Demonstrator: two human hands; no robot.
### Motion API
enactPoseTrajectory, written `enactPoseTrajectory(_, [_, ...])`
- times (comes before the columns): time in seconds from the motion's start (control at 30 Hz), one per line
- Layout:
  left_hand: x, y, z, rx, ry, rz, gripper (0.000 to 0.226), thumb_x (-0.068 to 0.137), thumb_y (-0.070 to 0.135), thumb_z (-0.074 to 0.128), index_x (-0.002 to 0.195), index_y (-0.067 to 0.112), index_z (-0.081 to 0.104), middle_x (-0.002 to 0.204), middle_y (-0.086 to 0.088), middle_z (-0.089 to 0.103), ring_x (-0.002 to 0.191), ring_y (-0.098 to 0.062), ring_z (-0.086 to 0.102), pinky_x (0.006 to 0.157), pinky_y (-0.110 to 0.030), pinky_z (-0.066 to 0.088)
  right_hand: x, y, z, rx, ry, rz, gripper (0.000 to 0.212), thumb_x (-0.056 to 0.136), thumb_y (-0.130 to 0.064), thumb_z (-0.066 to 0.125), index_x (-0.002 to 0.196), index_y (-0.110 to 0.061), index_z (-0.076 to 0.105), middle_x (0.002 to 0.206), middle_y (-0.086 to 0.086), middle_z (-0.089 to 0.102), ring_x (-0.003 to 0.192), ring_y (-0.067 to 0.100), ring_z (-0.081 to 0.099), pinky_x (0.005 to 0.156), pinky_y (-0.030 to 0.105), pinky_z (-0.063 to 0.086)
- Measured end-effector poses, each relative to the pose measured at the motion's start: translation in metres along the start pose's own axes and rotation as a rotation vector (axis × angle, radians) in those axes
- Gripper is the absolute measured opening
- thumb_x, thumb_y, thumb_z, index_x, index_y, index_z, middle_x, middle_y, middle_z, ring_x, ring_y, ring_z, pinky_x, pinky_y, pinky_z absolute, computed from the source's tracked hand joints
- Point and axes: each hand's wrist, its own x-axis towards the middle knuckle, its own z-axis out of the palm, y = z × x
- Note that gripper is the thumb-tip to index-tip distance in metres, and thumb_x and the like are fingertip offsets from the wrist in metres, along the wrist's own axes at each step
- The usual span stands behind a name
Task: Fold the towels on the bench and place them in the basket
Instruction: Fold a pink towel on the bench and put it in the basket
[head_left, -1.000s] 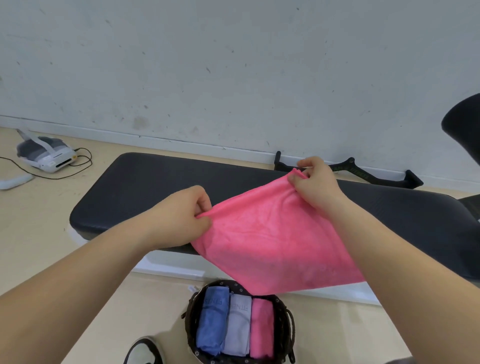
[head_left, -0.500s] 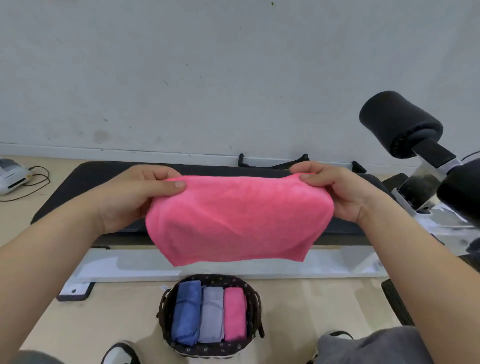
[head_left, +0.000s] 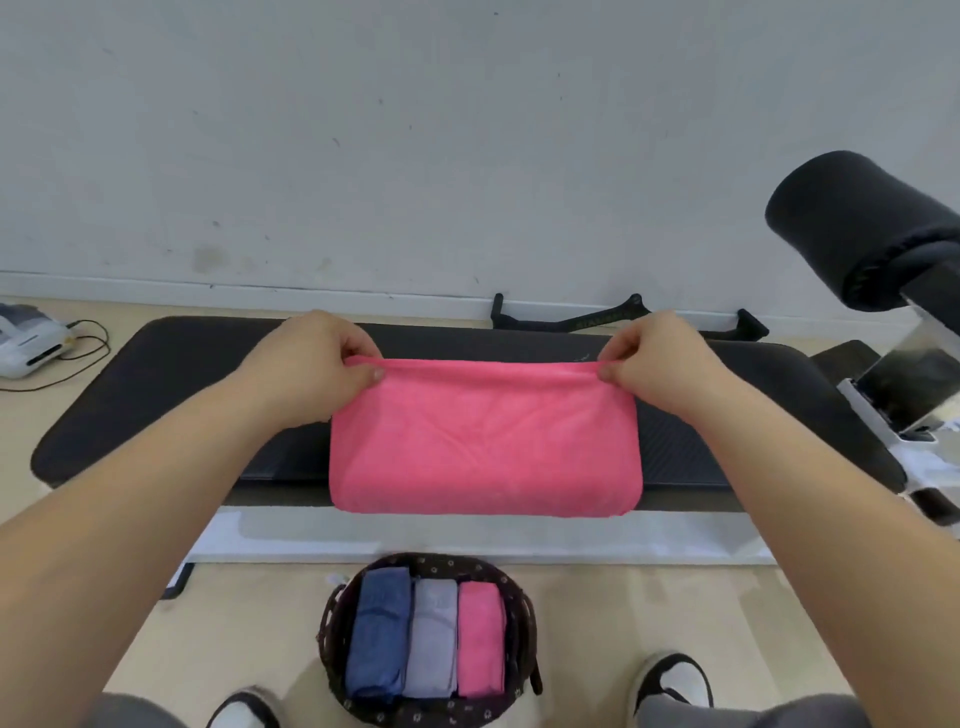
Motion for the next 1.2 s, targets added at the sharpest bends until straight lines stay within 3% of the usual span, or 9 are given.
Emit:
enactPoseTrajectory(0.13, [0.032,0.004,0.014,-0.155,0.114,-0.137,0.014,0.095,0.016,0.066,0.088,0.026,0.074,0.059,-0.006,0.073,0.052,-0.021,0.072,0.057,-0.036,0.061,0.025,-0.009,0.011,0.276,0.088,0.223,0.020,0.091,0.004,0.060,0.092,-0.013,0.070,0.063,0.015,0.073,0.050,0.027,0.072,0.058,0.039,0.064])
enactPoseTrajectory(0.23, [0.056,0.004,0.029,-0.357,0.146,-0.197,0.023,0.096,0.006,0.059,0.088,0.024,0.071,0.060,-0.010,0.074,0.061,-0.032,0.075,0.069,-0.050,0.065,0.040,-0.009,0.026,0.484,0.168,0.287,0.033,0.085,0.013,0.054,0.103,-0.009,0.070,0.076,0.013,0.071,0.060,0.031,0.075,0.065,0.046,0.066])
enactPoseTrajectory(0.37, [0.076,-0.007,0.047,-0.388,0.213,-0.142,0.029,0.092,0.002,0.061,0.081,0.027,0.071,0.077,-0.004,0.077,0.081,-0.023,0.076,0.086,-0.047,0.062,0.055,-0.001,0.045,0.474,0.246,0.173,0.043,0.076,0.006,0.059,0.110,-0.017,0.074,0.098,0.002,0.074,0.093,0.026,0.074,0.092,0.045,0.060])
enactPoseTrajectory(0.43, [0.079,-0.008,0.052,-0.345,0.206,-0.119,0.022,0.092,0.006,0.063,0.100,0.024,0.073,0.100,-0.003,0.076,0.098,-0.021,0.073,0.097,-0.042,0.057,0.059,0.000,0.050,0.486,0.232,0.151,0.040,0.088,0.001,0.060,0.122,-0.017,0.071,0.114,-0.001,0.071,0.108,0.021,0.069,0.103,0.038,0.054])
enactPoseTrajectory(0.53, [0.073,-0.008,0.053,-0.197,0.158,-0.018,0.049,0.093,0.012,0.064,0.141,0.018,0.057,0.135,-0.002,0.058,0.111,-0.018,0.064,0.104,-0.036,0.050,0.054,0.000,0.054,0.371,0.232,0.032,0.042,0.095,-0.006,0.054,0.135,-0.016,0.064,0.137,0.001,0.058,0.118,0.014,0.059,0.102,0.022,0.042])
enactPoseTrajectory(0.77, [-0.004,0.004,0.051,0.167,0.017,0.456,0.014,0.088,0.034,0.066,0.098,0.024,0.068,0.116,0.008,0.058,0.096,-0.016,0.062,0.085,-0.040,0.055,-0.004,-0.029,0.055,-0.065,-0.023,-0.317,0.022,0.094,-0.023,0.061,0.111,-0.021,0.074,0.115,0.000,0.063,0.106,0.020,0.062,0.094,0.037,0.051])
enactPoseTrajectory(0.93, [-0.064,0.002,0.062,0.336,-0.039,0.630,0.042,0.073,0.058,0.070,0.084,0.024,0.047,0.109,0.005,0.055,0.088,-0.019,0.055,0.071,-0.038,0.054,-0.063,-0.047,0.058,-0.290,-0.262,-0.378,0.029,0.090,-0.044,0.066,0.072,-0.026,0.053,0.084,-0.006,0.051,0.079,0.021,0.052,0.073,0.036,0.049])
enactPoseTrajectory(1.07, [-0.084,-0.015,0.090,0.625,-0.018,0.685,0.051,0.057,0.028,0.082,0.100,0.012,0.060,0.131,-0.014,0.061,0.115,-0.037,0.060,0.098,-0.047,0.049,-0.090,-0.036,0.075,-0.369,-0.268,-0.446,0.040,0.082,-0.059,0.071,0.075,-0.027,0.048,0.089,-0.004,0.046,0.086,0.020,0.045,0.079,0.039,0.047])
enactPoseTrajectory(1.2, [-0.082,-0.037,0.095,0.665,0.146,0.832,0.028,0.081,0.001,0.051,0.106,0.011,0.060,0.137,-0.018,0.060,0.120,-0.043,0.059,0.104,-0.052,0.048,-0.097,-0.026,0.084,-0.364,-0.206,-0.485,0.052,0.067,-0.065,0.080,0.078,-0.027,0.047,0.091,-0.005,0.042,0.089,0.020,0.042,0.080,0.041,0.043])
